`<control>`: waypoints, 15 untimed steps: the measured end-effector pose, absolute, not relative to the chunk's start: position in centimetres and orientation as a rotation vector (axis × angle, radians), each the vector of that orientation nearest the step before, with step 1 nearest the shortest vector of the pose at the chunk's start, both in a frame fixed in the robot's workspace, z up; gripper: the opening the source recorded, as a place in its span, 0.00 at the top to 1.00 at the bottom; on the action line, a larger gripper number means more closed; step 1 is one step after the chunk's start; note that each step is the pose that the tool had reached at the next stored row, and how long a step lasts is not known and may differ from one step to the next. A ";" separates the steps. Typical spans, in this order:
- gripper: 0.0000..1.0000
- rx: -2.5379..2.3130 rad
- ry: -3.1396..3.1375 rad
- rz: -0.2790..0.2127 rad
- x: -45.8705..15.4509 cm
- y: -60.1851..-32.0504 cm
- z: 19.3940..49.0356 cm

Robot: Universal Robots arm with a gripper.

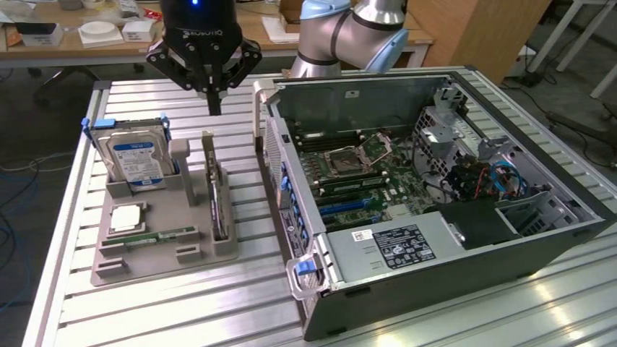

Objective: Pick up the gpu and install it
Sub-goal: 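Reach for the gpu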

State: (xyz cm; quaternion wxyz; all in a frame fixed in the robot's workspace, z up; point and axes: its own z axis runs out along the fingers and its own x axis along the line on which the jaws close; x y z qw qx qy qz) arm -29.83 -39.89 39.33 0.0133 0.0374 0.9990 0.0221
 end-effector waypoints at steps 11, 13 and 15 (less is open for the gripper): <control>0.90 0.117 3.112 0.069 -30.8 -39.9 39.3; 0.90 0.116 3.112 0.069 -31.0 -39.9 39.3; 0.90 0.116 3.112 0.069 -31.2 -39.9 39.3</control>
